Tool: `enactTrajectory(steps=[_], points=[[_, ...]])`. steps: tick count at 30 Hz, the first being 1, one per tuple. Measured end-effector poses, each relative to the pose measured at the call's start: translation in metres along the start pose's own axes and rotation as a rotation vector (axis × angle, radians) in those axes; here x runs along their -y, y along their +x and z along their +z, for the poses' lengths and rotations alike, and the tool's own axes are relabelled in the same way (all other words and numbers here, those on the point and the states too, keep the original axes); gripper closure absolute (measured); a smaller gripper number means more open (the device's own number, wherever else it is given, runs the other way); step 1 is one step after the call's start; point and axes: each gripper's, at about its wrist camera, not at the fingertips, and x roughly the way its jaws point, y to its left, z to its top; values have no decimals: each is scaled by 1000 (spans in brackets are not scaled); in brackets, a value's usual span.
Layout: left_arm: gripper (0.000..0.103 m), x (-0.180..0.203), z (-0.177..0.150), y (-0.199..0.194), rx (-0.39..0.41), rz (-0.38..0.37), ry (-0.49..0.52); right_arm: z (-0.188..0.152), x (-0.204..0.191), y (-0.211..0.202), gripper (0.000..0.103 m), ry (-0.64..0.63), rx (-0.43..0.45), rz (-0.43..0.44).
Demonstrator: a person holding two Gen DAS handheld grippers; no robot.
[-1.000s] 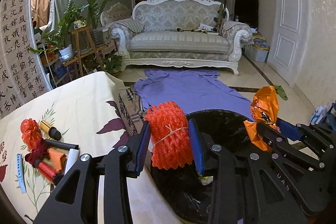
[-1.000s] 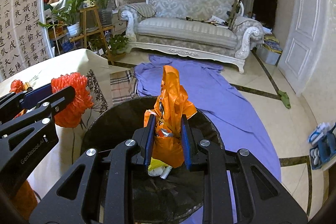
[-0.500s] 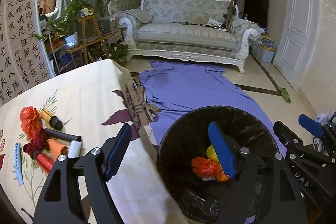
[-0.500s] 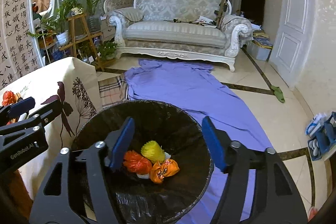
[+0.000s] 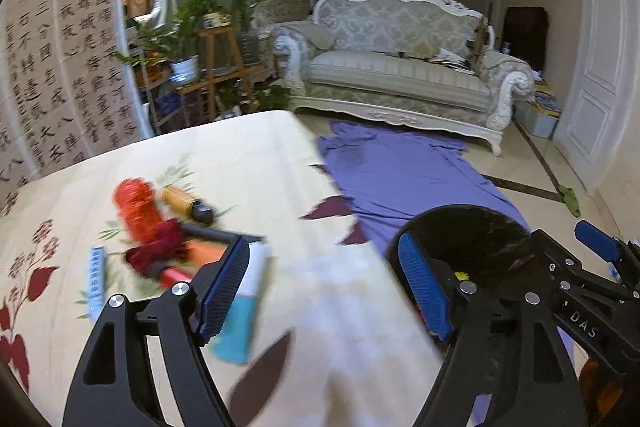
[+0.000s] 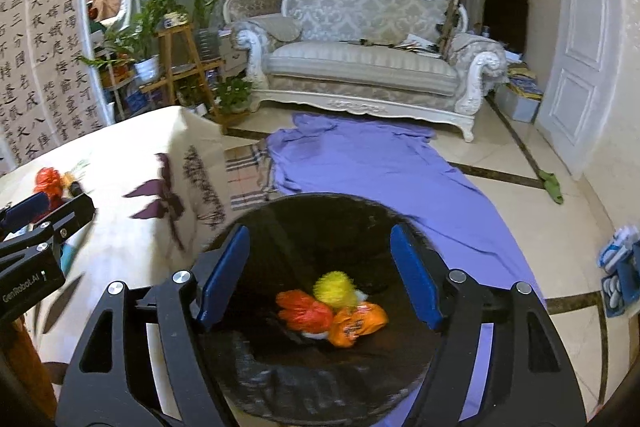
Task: Collect trash
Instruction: 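Move both tools back over the remaining items on the bed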
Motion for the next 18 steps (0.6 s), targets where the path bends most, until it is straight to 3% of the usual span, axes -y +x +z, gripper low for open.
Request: enactTrajectory(steps=[18], points=[[28,-136,-36,-34,-21,252,-164,-3,-138,-5,32,-203,-37,223]])
